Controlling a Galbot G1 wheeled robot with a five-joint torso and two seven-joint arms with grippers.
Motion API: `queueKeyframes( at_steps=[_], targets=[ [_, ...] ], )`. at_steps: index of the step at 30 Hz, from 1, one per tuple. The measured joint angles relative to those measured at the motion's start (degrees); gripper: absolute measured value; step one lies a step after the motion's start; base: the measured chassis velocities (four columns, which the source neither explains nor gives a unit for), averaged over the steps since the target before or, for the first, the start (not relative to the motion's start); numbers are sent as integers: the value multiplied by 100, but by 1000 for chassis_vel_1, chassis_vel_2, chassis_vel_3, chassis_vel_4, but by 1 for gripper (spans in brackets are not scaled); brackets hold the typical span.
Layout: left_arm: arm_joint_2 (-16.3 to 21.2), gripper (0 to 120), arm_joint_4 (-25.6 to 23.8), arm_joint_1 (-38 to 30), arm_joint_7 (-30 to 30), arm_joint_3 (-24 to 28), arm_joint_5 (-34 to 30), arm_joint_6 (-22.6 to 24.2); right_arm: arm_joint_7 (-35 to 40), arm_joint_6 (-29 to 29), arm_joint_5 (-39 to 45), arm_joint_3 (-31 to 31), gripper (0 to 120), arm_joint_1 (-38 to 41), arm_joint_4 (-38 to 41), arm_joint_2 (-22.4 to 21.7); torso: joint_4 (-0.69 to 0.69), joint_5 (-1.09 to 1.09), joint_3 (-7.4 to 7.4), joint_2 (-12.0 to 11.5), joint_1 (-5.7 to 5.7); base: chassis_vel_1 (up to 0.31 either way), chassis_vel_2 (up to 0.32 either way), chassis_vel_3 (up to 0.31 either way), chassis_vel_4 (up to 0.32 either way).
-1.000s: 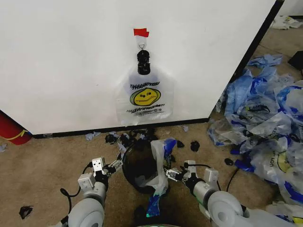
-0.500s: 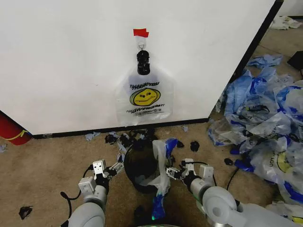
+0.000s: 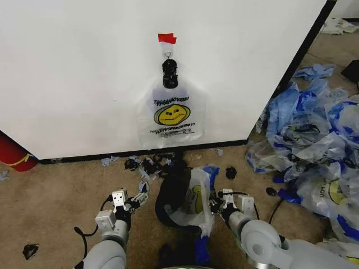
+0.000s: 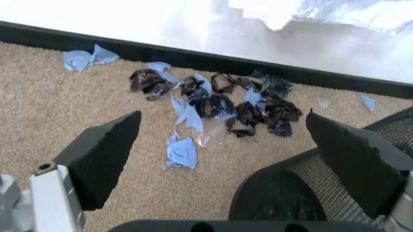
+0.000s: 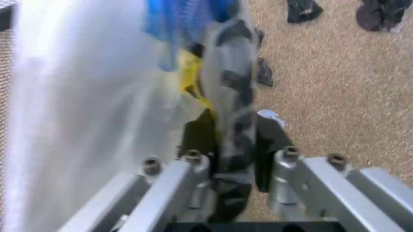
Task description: Pick up the garbage bag from the wall and place it over the trash bin.
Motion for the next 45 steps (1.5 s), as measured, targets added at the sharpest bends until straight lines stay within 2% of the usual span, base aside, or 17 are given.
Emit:
queueKeyframes(
  at_steps=[1, 5, 18, 23, 24, 28, 31, 38, 43, 45],
  targets=[
    [3, 100, 4, -12, 4, 10, 0, 0, -7, 20, -39, 49, 6, -42, 18, -25, 0, 0, 0, 0, 0, 0, 0, 0, 0],
    [26, 100, 8, -20, 19, 14, 0, -1, -81, 56, -98, 168, 0, -135, 71, -99, 0, 0, -1, 0, 0, 0, 0, 0, 0],
    [2, 100, -122, 36, 27, -72, 19, -3, -705, 416, -748, 825, 0, -560, -8, -272, -1, 0, -1, 0, -1, 0, 0, 0, 0],
    [81, 100, -301, 72, 51, -170, 3, -14, -1354, 789, -1519, 1463, 0, -796, -165, -465, 0, 1, -2, 0, -1, 0, 0, 0, 0],
    [99, 100, -346, 71, 57, -194, -16, -15, -1445, 832, -1552, 1643, 0, -861, -155, -538, 0, -4, -2, 0, -1, 0, 0, 0, 0],
    [115, 100, -464, 60, 104, -228, -62, -14, -1602, 863, -1549, 2064, 0, -1042, -60, -710, 0, 1, -2, 0, -1, 0, 0, 0, 0],
    [121, 100, -540, 54, 245, -238, -95, -44, -1763, 929, -1660, 2304, 0, -1172, -42, -814, -1, -3, -2, 0, -1, 0, 0, 0, 0],
    [236, 100, -813, -173, 1003, -331, -489, -448, -2512, 1319, -2562, 2665, 0, -1456, 16, -1073, 0, -1, -2, 0, -1, 0, 0, 0, 0],
    [550, 100, -1301, -509, 1617, -482, -1099, -752, -3260, 1707, -3555, 2739, 0, -1415, -171, -1282, -1, -1, -1, 0, -1, 0, 0, 0, 0],
    [612, 100, -1388, -578, 1704, -497, -1213, -781, -3361, 1759, -3655, 2742, 0, -1394, -187, -1321, -1, -1, -1, 0, -1, 0, 0, 0, 0]
  ],
)
